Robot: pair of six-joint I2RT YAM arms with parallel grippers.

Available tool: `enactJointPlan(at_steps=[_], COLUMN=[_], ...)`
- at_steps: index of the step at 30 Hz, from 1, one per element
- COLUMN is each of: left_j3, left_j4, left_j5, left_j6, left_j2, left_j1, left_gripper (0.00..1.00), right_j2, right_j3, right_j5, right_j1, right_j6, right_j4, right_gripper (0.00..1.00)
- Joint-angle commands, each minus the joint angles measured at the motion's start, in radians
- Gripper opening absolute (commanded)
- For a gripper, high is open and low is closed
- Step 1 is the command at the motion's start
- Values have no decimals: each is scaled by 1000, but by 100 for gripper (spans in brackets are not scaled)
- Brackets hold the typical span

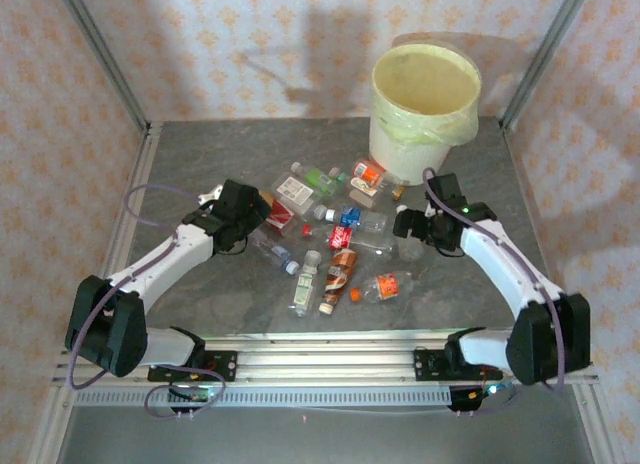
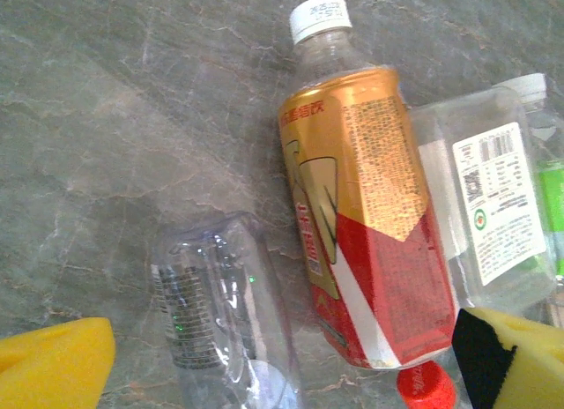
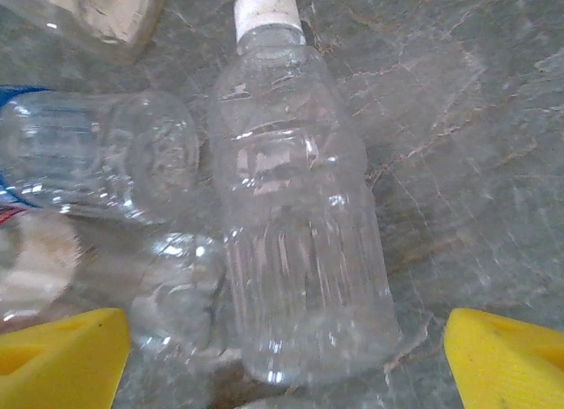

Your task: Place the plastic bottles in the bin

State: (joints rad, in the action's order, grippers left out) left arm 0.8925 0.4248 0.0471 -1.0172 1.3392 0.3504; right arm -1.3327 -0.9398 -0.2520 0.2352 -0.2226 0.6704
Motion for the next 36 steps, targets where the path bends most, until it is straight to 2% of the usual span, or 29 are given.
enactJointPlan(at_steps=[1,4,7,9,13,18,21,27,36], left_j3=[31,27,19,22,25,27,25,33,44], left_j4=[18,23,16,18,23,28,28,33,37], left_j5=[-5,-6,-10,-14,-17,-15,-13,-16,-24], left_j6=[2,-6,-14,-13,-9,-6,-7,-6,0], left_j2=[5,5,9,12,17,22,25,39,53], left_j1=[-10,-10,-10,-10,-10,-10,-10,-10,-10], left_gripper=[100,100,100,100,100,100,100,100,100], right_j2=[-75,-127,-193,-231,-267,-301,-295,-225,-133], right_j3=[-26,-28,-42,-52,-38,-11,16,80,155], right_j5=[21,69,34,16,94,107,169,278,348], right_j1=[3,2,2,3,4,4,4,3,3], right_j6=[20,12,15,10,-27,-52,-82,-114,-168], right_j4=[-76,-122,-145,-147,-168,-180,-190,-191,-270], right_gripper=[91,83,78,78,78,78,72,69,56])
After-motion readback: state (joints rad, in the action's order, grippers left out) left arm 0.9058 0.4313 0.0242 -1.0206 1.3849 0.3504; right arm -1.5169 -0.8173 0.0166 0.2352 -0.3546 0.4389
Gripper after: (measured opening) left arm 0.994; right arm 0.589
